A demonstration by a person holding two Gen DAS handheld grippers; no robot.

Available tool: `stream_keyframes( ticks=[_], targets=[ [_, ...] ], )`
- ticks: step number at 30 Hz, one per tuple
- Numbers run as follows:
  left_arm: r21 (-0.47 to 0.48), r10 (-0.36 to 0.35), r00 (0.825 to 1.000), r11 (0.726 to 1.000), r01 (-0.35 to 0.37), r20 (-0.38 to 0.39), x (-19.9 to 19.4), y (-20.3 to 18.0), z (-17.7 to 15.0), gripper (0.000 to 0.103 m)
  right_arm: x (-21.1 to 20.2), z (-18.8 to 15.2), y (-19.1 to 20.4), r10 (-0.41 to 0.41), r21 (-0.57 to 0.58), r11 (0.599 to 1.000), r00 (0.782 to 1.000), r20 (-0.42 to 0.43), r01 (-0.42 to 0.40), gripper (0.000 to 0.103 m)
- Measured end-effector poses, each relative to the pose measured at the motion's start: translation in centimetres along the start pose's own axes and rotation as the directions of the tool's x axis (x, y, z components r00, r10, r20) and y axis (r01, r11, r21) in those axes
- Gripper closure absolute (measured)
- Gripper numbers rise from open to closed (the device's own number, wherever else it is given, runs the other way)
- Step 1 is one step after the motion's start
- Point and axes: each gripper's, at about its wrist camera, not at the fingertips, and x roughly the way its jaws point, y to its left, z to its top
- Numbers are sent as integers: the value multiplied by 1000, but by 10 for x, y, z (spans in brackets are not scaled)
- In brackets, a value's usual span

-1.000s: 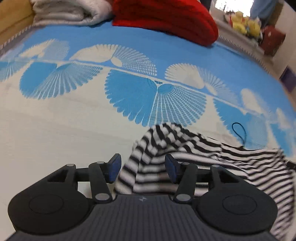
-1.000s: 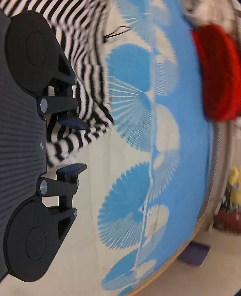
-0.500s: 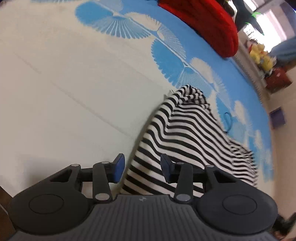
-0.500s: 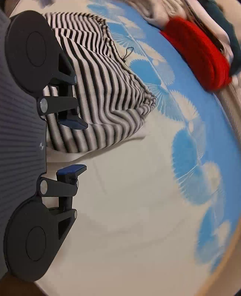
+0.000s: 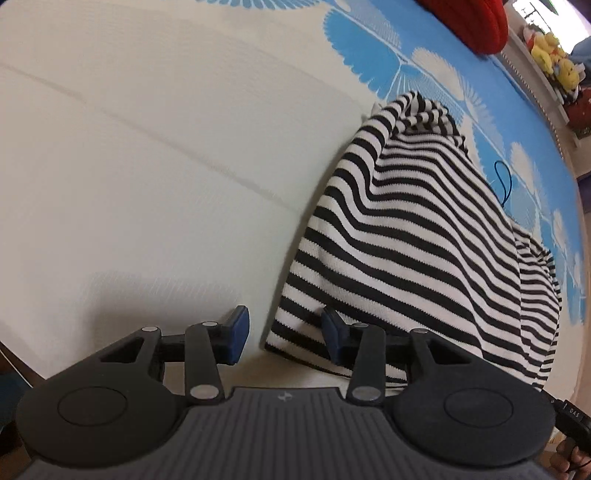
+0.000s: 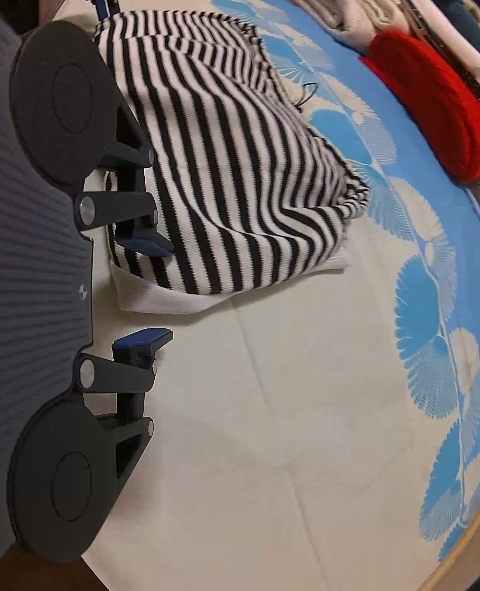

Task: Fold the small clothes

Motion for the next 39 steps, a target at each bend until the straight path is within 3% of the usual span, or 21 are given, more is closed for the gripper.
stream_keyframes(
  ticks=[6, 7, 8, 10, 11, 13, 15, 17, 19, 21, 24, 27, 29, 32, 36, 39],
  targets=[
    [55, -22, 1000, 998, 23, -12, 4, -13, -2, 58, 11, -2, 10, 2, -91, 996, 999, -34, -6, 59],
    [73, -20, 1000, 997, 21, -8, 4, -16, -3, 73, 11, -2, 12, 11, -107, 994, 1000, -29, -14, 69],
    [87, -26, 1000, 996, 26, -4, 3, -17, -4, 101, 8, -2, 13, 22, -120, 993, 1000, -18, -24, 88],
    [105, -43, 998, 994, 38, 48, -8, -16, -4, 103, -3, 1, 11, 52, -111, 993, 998, 41, -47, 96],
    [103, -58, 994, 994, 48, 91, -16, -14, -3, 103, -13, 4, 5, 85, -80, 994, 993, 86, -78, 98],
    [106, -110, 970, 990, 89, 219, -43, -6, -3, 103, -37, 8, -8, 157, -21, 988, 968, 193, -156, 99],
    [126, -129, 951, 987, 96, 281, -60, 1, -7, 103, -48, 7, -17, 158, -3, 987, 961, 226, -162, 99],
    [102, -53, 973, 994, 30, 226, -50, 9, -8, 103, -41, 5, -21, 108, -20, 994, 980, 168, -106, 99],
    [63, 30, 996, 997, -35, 81, -26, 17, -9, 103, -22, 1, -20, 36, -50, 998, 997, 65, -33, 99],
    [69, 101, 995, 993, -99, -22, -5, 17, -12, 103, -2, -6, -15, -47, -117, 992, 998, -28, 44, 99],
    [132, 158, 987, 980, -152, -37, 1, 3, -14, 101, 6, -9, -4, -92, -187, 979, 995, -46, 82, 99],
    [117, 163, 984, 978, -170, 68, -13, -10, -10, 84, 1, -2, -3, -148, -166, 975, 989, 18, 149, 97],
    [129, 136, 972, 978, -162, 194, -31, -23, -7, 64, -9, 4, -1, -168, -137, 974, 980, 102, 181, 89],
    [163, 77, 956, 978, -127, 283, -42, -47, -6, 64, -23, 17, 5, -139, -102, 981, 963, 230, 166, 69],
    [210, 32, 940, 972, -109, 341, -36, -87, 5, 64, -30, 33, 22, -139, -101, 977, 926, 352, 185, 66],
    [237, 57, 939, 961, -144, 340, -21, -113, 32, 63, -24, 44, 37, -115, -128, 976, 920, 376, 175, 65]
  ],
)
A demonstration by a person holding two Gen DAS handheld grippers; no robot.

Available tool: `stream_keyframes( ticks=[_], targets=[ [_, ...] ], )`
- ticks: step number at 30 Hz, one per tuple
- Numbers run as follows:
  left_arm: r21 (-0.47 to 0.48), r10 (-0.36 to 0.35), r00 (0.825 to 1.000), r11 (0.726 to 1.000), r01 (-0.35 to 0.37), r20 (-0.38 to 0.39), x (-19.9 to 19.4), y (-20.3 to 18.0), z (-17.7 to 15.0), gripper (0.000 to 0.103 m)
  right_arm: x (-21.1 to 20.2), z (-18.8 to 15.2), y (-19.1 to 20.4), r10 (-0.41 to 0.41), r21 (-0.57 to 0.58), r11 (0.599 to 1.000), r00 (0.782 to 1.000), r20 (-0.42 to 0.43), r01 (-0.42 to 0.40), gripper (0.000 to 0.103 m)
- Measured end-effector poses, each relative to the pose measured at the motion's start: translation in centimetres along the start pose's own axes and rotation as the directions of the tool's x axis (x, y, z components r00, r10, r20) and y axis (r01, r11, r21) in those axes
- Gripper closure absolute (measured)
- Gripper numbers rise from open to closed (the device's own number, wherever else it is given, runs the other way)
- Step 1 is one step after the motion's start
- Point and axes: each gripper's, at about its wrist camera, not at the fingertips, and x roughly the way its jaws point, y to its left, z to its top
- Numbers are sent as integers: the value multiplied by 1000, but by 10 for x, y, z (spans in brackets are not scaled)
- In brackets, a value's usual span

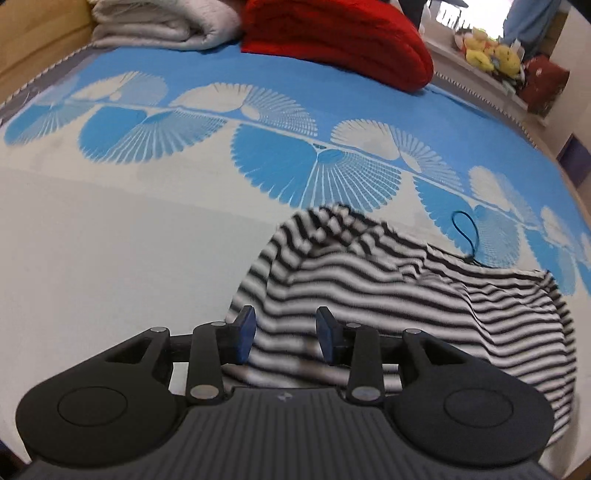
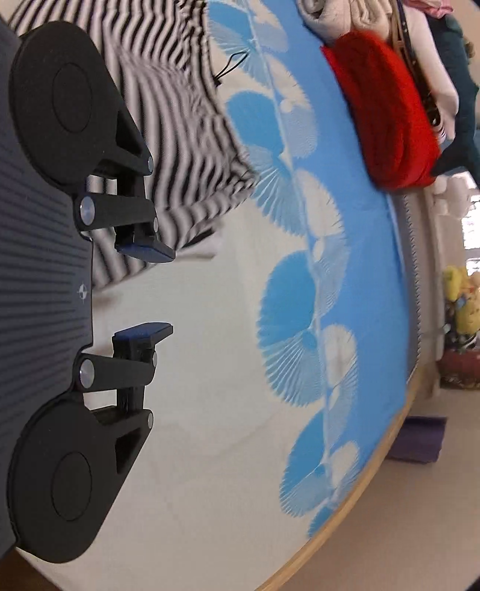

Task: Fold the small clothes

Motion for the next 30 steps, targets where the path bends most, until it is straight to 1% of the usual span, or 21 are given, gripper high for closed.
stream_keyframes(
  ticks=[3, 5, 7, 8, 9, 10, 11, 12, 13, 15, 16, 17, 19, 21, 23, 24, 26, 27, 28, 29, 30],
  targets=[
    [12, 7, 1000, 1000, -7, 5, 21, -7, 20, 52, 16, 6, 19, 5, -43, 999, 1000, 2, -5, 59],
    [62, 34, 999, 997, -36, 38, 35, -14, 27, 47, 29, 9, 30, 6, -87, 996, 1000, -8, -7, 58],
    [118, 60, 995, 990, -70, 85, 52, -14, 23, 45, 42, 10, 42, 3, -146, 989, 1000, -10, -4, 58],
    [149, 66, 995, 986, -77, 79, 60, -14, 17, 45, 50, 11, 48, 1, -173, 985, 1000, -8, -3, 57],
    [175, 91, 996, 980, -94, 25, 70, -14, 19, 46, 57, 12, 51, 0, -197, 980, 1000, -6, -1, 57],
    [183, 105, 994, 977, -106, 20, 74, -16, 23, 47, 63, 13, 55, -3, -212, 977, 1000, -7, 2, 57],
    [175, 81, 994, 980, -92, 68, 72, -15, 25, 47, 69, 14, 57, -6, -226, 974, 1000, -11, 3, 57],
    [176, 73, 993, 980, -88, 90, 72, -15, 28, 47, 75, 15, 59, -5, -237, 972, 1000, -13, 2, 58],
    [179, 74, 993, 980, -89, 89, 75, -16, 30, 47, 79, 17, 61, 2, -241, 971, 1000, -12, -5, 59],
    [184, 59, 996, 980, -71, 71, 83, -18, 32, 58, 86, 22, 64, 25, -241, 970, 1000, -1, -25, 64],
    [190, 51, 996, 980, -63, 68, 86, -20, 33, 71, 89, 25, 65, 30, -242, 970, 1000, 7, -27, 79],
    [195, 46, 996, 979, -60, 73, 88, -20, 34, 85, 92, 27, 67, 29, -244, 969, 1000, 9, -26, 99],
    [203, 65, 993, 975, -85, 102, 93, -22, 37, 95, 96, 30, 68, 9, -240, 971, 999, 36, 0, 102],
    [174, 102, 985, 977, -126, 142, 93, -24, 38, 96, 96, 36, 63, -40, -198, 979, 996, 83, 56, 102],
    [151, 81, 987, 983, -101, 137, 99, -24, 40, 96, 98, 38, 61, -65, -172, 982, 993, 99, 82, 102],
    [169, 77, 991, 981, -96, 114, 103, -27, 39, 95, 102, 36, 64, -86, -196, 975, 992, 94, 103, 102],
    [207, 73, 997, 975, -79, 37, 113, -33, 37, 91, 110, 30, 69, -114, -236, 963, 991, 67, 126, 101],
    [227, 89, 996, 970, -93, 30, 112, -35, 37, 89, 113, 29, 69, -116, -241, 963, 992, 42, 123, 100],
    [244, 109, 993, 963, -117, 46, 107, -38, 38, 75, 114, 28, 69, -115, -242, 963, 993, 21, 117, 93],
    [246, 118, 991, 960, -131, 67, 100, -38, 39, 59, 111, 28, 68, -119, -245, 962, 993, 21, 120, 88],
    [233, 112, 989, 963, -133, 100, 87, -36, 41, 53, 105, 30, 67, -123, -245, 961, 991, 45, 131, 84]
  ],
)
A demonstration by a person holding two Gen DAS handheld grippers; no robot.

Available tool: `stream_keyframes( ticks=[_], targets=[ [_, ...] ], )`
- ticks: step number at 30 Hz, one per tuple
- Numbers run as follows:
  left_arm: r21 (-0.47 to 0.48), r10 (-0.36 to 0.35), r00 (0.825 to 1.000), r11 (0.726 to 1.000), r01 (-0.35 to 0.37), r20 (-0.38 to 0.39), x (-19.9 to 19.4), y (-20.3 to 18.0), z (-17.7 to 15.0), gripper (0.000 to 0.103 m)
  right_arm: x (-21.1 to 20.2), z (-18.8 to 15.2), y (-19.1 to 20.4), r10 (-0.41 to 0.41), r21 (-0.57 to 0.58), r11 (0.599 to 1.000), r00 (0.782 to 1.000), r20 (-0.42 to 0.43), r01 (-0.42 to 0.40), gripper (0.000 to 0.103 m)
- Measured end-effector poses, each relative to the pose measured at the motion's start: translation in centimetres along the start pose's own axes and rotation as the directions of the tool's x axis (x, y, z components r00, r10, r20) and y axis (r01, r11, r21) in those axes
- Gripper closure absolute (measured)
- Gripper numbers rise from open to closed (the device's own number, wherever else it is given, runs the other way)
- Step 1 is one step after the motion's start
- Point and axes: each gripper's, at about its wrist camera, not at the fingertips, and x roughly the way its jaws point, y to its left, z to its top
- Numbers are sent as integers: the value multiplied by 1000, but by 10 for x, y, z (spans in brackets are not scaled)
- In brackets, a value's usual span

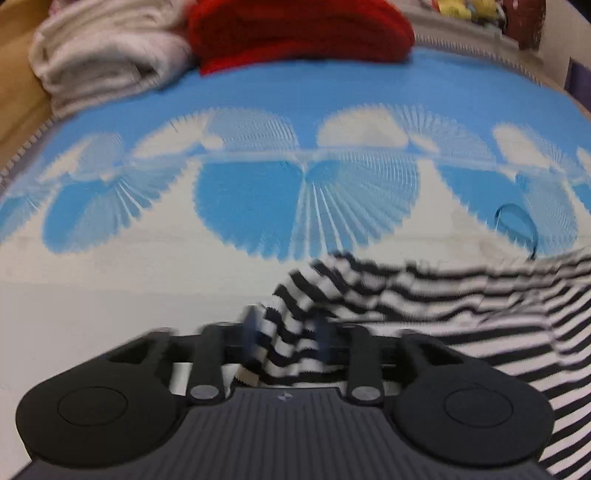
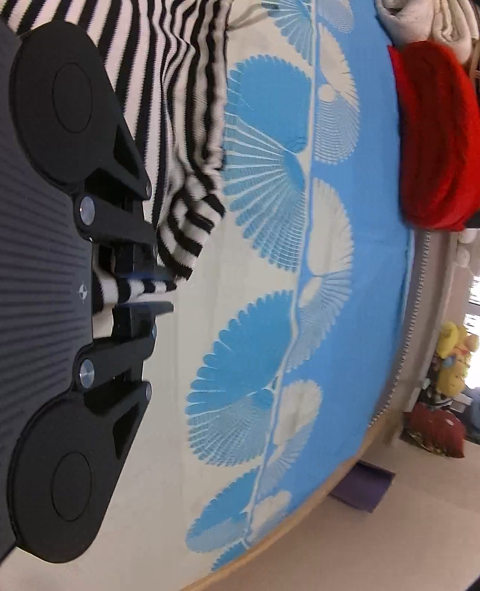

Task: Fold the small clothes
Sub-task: 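Smooth the folded striped bundle with both open grippers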

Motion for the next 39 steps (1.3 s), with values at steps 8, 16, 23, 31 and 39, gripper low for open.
stream_keyframes(
  ticks=[8, 16, 23, 31, 39],
  targets=[
    [41, -285, 958, 958, 284, 24, -67, -10, -11, 49, -75, -4, -3, 224, -3, 974, 961, 162, -226, 64],
    [155, -342, 915, 913, 377, -213, -32, -55, -46, 49, -53, -35, 34, 418, -54, 901, 894, -159, -431, 58],
    [171, -382, 915, 900, 401, -134, -78, -53, -47, 47, -87, -39, 17, 388, -1, 921, 915, -115, -391, 58],
    [266, -382, 880, 850, 455, -282, -97, -72, -99, 47, -94, -84, 22, 344, -157, 899, 881, -324, -409, 53],
    [138, -335, 896, 912, 386, -291, -94, -45, -107, 45, -103, -87, -18, 274, -47, 954, 925, -264, -296, 52]
  ],
)
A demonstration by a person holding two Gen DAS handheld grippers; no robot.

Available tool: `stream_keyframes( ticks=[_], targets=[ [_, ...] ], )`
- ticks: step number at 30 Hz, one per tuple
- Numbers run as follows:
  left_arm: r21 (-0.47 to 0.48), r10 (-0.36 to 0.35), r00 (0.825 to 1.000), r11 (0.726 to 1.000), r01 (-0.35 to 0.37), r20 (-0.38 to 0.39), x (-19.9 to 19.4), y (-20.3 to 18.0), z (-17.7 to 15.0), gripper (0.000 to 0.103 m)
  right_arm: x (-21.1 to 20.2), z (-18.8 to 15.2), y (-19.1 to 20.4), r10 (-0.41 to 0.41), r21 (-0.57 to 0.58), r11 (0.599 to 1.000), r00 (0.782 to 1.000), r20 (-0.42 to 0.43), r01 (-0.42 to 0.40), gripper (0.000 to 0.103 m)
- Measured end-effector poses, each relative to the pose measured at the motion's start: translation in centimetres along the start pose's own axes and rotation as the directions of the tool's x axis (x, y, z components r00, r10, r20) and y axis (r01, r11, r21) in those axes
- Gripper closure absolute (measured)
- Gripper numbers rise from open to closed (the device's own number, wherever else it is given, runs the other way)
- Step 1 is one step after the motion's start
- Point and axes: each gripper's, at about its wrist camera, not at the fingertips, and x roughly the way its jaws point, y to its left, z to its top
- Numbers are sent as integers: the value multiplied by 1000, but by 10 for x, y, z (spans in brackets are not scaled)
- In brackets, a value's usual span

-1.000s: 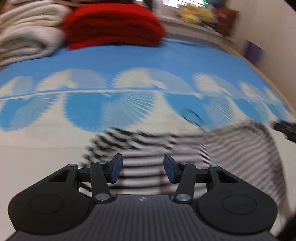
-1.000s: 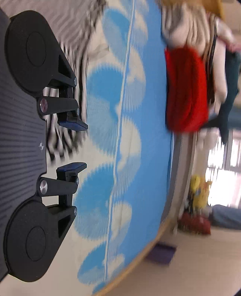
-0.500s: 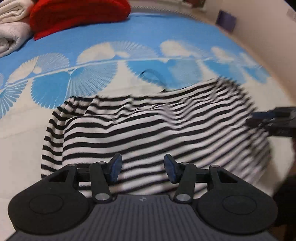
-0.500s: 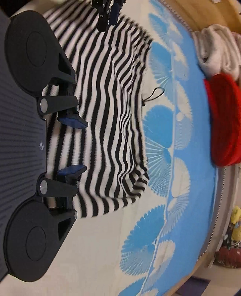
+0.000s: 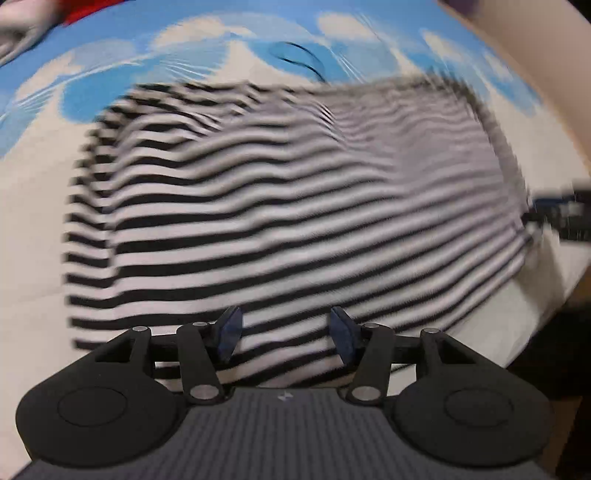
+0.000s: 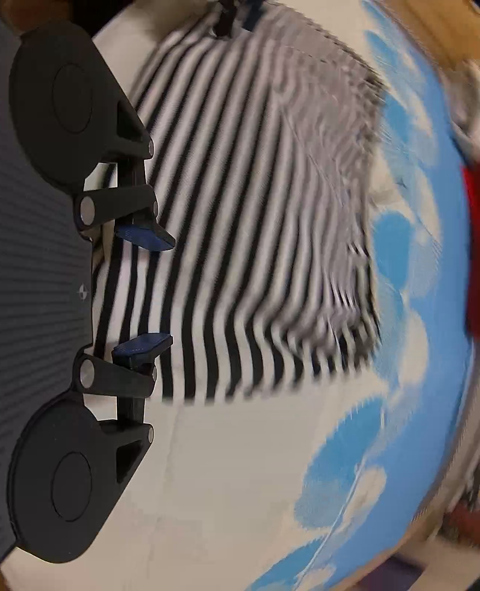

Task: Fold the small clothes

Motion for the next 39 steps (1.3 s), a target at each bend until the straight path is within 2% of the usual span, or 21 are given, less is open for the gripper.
stream_keyframes(
  ticks=[2, 3, 4, 7, 10, 12, 15, 16, 19, 23, 26, 30, 34, 37, 39],
  targets=[
    [-64, 23, 1000, 998, -22, 19, -7, 16, -3, 45, 12, -6, -14, -71, 37, 997, 995, -75, 74, 52],
    [-101, 35, 999, 994, -34, 2, -7, 25, -5, 46, 19, -11, -21, -88, 59, 994, 989, -122, 96, 51],
    [-128, 45, 999, 991, -47, -18, -5, 31, -8, 46, 20, -14, -26, -76, 79, 993, 989, -129, 87, 50],
    [-173, 93, 995, 980, -100, -46, -8, 43, -17, 46, 1, -13, -28, -103, 66, 992, 994, -41, 105, 50],
    [-235, 113, 994, 966, -107, 11, -24, 56, -19, 46, -37, -10, -38, -135, 134, 984, 984, 119, 119, 50],
    [-287, 97, 994, 955, -77, 55, -35, 63, -21, 46, -68, -7, -50, -138, 216, 973, 961, 240, 86, 49],
    [-340, 73, 992, 940, -34, 101, -48, 67, -24, 46, -96, -14, -65, -138, 271, 962, 930, 341, 43, 44],
    [-348, 66, 992, 937, -24, 109, -51, 68, -25, 46, -99, -19, -70, -140, 297, 954, 922, 360, 29, 42],
    [-357, 52, 991, 934, -3, 127, -57, 65, -28, 46, -100, -28, -74, -135, 351, 936, 921, 366, -2, 41],
    [-371, 36, 990, 928, 17, 136, -58, 58, -35, 46, -100, -34, -64, -162, 292, 955, 919, 360, 55, 41],
    [-401, 21, 990, 915, 37, 140, -59, 56, -40, 46, -101, -35, -64, -157, 285, 957, 918, 365, 50, 41],
    [-465, -5, 991, 883, 67, 133, -56, 61, -46, 46, -104, -37, -69, -152, 319, 947, 917, 368, 28, 41],
    [-542, -31, 997, 838, 65, 71, -44, 75, -55, 46, -104, -39, -69, -151, 305, 952, 916, 370, 34, 41],
    [-601, -49, 998, 797, 60, 35, -36, 89, -60, 45, -105, -43, -70, -148, 299, 954, 915, 374, 32, 41],
    [-652, -64, 998, 756, 62, 20, -32, 100, -65, 45, -105, -45, -73, -147, 305, 952, 917, 372, 29, 41]
  ],
)
